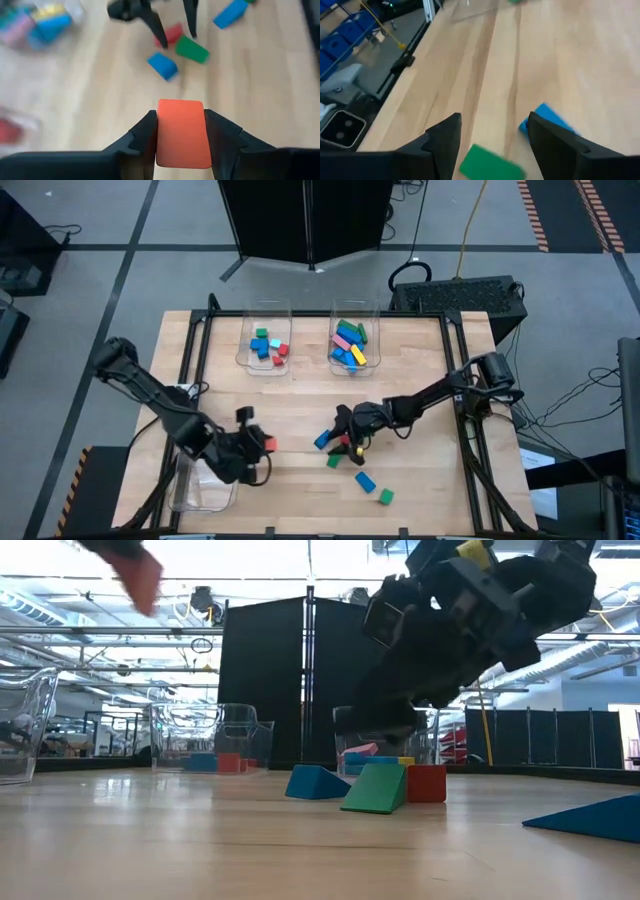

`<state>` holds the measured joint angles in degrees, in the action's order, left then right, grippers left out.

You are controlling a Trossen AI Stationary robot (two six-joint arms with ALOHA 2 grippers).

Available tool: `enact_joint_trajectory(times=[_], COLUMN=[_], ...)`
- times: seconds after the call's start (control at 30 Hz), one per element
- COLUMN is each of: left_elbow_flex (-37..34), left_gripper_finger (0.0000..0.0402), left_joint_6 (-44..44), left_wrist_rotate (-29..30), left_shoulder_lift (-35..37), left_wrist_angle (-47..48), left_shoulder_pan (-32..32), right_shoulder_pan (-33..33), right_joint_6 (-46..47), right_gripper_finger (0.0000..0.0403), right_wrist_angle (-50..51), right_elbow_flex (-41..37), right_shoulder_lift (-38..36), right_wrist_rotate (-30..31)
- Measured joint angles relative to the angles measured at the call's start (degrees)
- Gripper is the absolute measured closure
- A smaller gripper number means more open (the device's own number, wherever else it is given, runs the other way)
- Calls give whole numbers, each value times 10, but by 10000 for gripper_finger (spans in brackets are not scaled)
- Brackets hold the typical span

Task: Sort blocks by size
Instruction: Put the orange triangular block into the bottom transparent bin

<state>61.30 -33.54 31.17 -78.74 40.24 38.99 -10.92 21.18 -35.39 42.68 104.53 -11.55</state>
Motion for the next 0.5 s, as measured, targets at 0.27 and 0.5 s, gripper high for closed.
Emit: enact_joint_trajectory(times=[0.27,0.5], left_elbow_flex=[0,0], left_gripper_finger=[275,275], left_joint_6=[-174,-328], left_wrist_rotate=[-94,-128], left_shoulder_lift=[44,41], left_wrist_angle=[138,281], left_shoulder_pan=[46,96], right_shoulder_pan=[-30,-53], right_joint_6=[13,-13], right_gripper_finger=[186,186], right_wrist_angle=[-24,-21], right_elbow_flex=[0,0], right_shoulder_lift=[0,0], right_wrist_rotate=[0,30])
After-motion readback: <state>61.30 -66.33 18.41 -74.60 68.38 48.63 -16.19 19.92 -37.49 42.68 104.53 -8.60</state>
